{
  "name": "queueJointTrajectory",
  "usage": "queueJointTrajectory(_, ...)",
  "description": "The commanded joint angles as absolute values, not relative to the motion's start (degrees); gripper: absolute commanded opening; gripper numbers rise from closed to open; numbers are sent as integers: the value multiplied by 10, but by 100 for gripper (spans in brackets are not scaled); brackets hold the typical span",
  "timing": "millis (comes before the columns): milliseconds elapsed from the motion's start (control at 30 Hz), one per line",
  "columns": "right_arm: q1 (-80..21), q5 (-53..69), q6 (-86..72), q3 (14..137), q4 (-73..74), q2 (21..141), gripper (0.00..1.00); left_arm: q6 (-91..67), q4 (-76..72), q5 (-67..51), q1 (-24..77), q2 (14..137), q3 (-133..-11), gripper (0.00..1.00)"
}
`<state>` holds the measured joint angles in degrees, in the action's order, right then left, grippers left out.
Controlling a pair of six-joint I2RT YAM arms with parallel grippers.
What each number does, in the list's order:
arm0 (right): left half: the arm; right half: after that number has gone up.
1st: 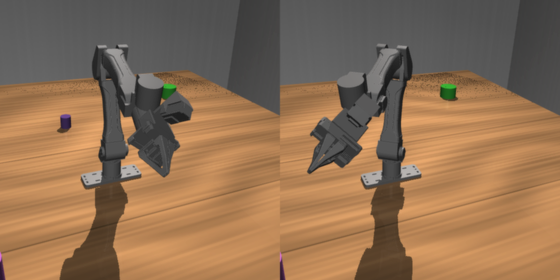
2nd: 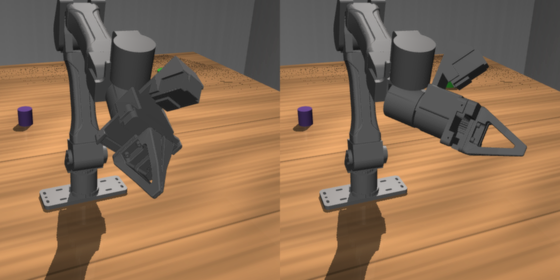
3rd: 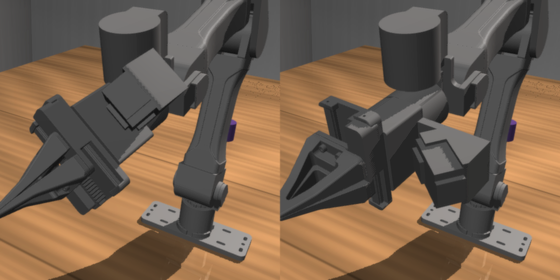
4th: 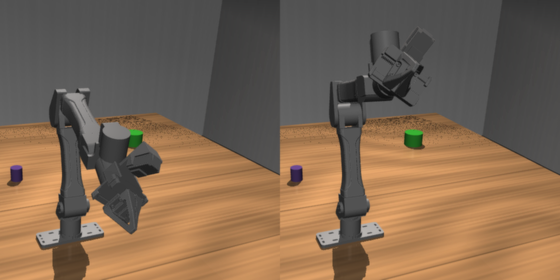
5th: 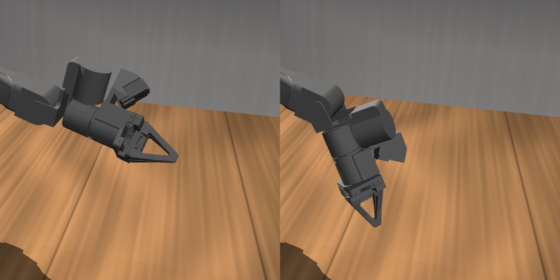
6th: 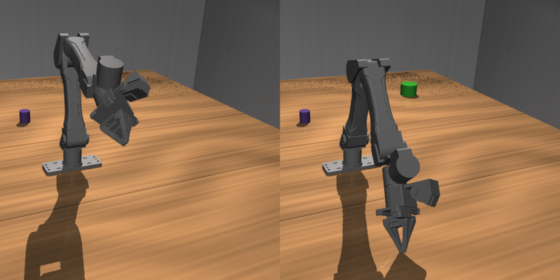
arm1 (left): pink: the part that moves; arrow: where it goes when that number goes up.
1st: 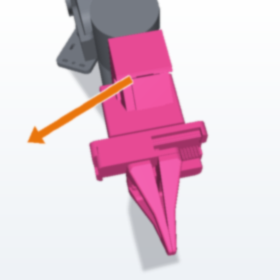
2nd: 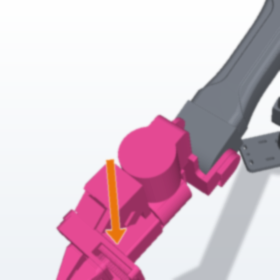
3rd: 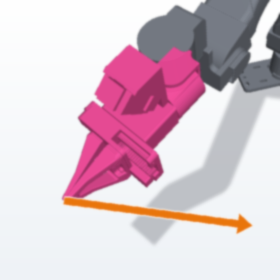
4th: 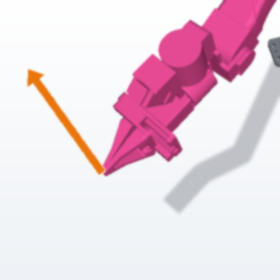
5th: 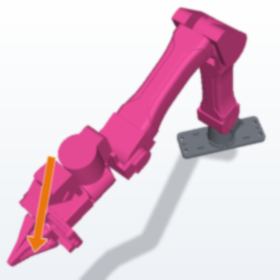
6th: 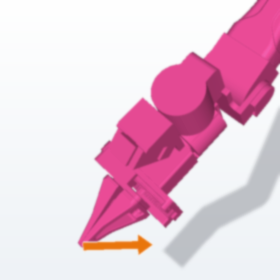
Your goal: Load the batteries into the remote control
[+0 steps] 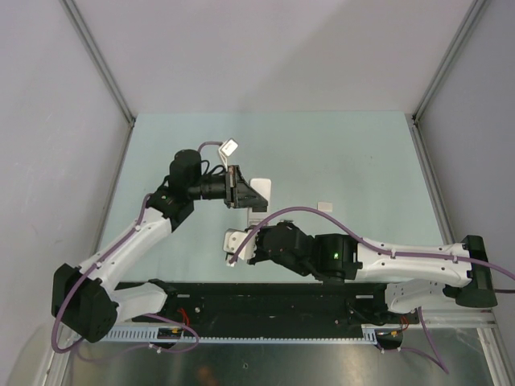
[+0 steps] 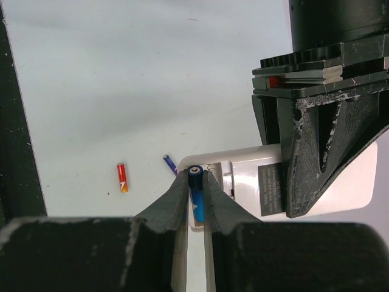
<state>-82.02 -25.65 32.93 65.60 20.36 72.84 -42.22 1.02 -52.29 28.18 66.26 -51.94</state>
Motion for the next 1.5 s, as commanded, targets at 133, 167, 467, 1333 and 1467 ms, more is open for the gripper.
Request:
queueJointTrajectory(133, -813, -268, 323, 621, 316, 754, 0, -503, -33, -568, 279, 613, -534, 0)
queueJointTrajectory(167, -813, -267, 323, 621, 317, 756, 0, -511, -36, -566, 279, 613, -528, 0)
queueJointTrajectory(467, -810, -264, 323, 621, 325, 764, 0, -539, -54, -562, 271, 610, -522, 0)
queueJointTrajectory(1333, -791, -250, 321, 621, 328, 797, 0, -555, -60, -572, 267, 577, -528, 0)
queueJointTrajectory(1467, -791, -254, 321, 621, 326, 795, 0, -555, -60, -569, 266, 575, -524, 0)
